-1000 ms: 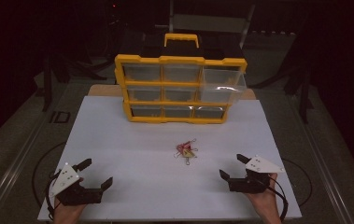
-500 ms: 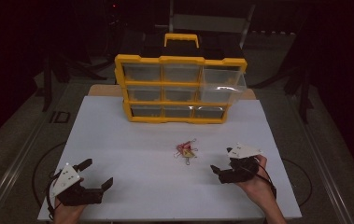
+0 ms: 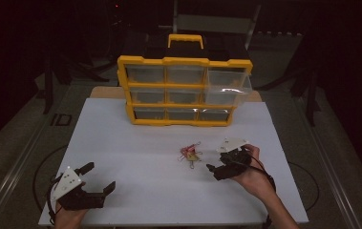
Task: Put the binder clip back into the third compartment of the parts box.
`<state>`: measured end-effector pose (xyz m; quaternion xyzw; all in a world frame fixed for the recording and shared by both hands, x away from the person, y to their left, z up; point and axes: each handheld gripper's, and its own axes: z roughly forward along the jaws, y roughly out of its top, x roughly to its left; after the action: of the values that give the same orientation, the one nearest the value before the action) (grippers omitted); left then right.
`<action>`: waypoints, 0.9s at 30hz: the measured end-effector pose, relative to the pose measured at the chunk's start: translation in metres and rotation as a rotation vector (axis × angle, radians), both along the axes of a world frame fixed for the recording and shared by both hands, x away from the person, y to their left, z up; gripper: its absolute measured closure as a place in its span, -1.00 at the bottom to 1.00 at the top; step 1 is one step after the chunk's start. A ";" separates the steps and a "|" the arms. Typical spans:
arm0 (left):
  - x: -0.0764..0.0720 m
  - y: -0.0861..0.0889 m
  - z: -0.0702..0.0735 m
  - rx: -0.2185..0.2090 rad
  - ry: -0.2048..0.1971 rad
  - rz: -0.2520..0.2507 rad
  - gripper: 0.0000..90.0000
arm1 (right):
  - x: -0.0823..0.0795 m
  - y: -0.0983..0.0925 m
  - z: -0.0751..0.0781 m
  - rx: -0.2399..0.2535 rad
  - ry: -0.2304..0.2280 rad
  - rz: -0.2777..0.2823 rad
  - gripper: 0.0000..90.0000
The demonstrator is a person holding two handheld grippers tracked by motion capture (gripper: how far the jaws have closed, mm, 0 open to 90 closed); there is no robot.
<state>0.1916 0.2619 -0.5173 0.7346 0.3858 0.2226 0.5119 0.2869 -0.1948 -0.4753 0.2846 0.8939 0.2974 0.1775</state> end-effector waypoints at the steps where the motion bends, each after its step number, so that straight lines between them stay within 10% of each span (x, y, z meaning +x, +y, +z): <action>1: 0.000 0.000 0.000 0.001 0.000 -0.002 -1.00 | 0.001 0.001 0.000 -0.008 0.004 0.005 -0.70; 19: 0.000 0.000 0.000 0.003 0.005 -0.005 -1.00 | 0.018 0.038 -0.015 -0.165 0.007 0.064 -0.61; 27: 0.000 0.001 0.000 0.002 0.005 -0.004 -1.00 | 0.023 0.049 -0.032 -0.244 0.025 0.100 -0.05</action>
<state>0.1921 0.2627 -0.5177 0.7363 0.3854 0.2201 0.5108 0.3100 -0.1454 -0.5071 0.2194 0.9387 0.1912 0.1847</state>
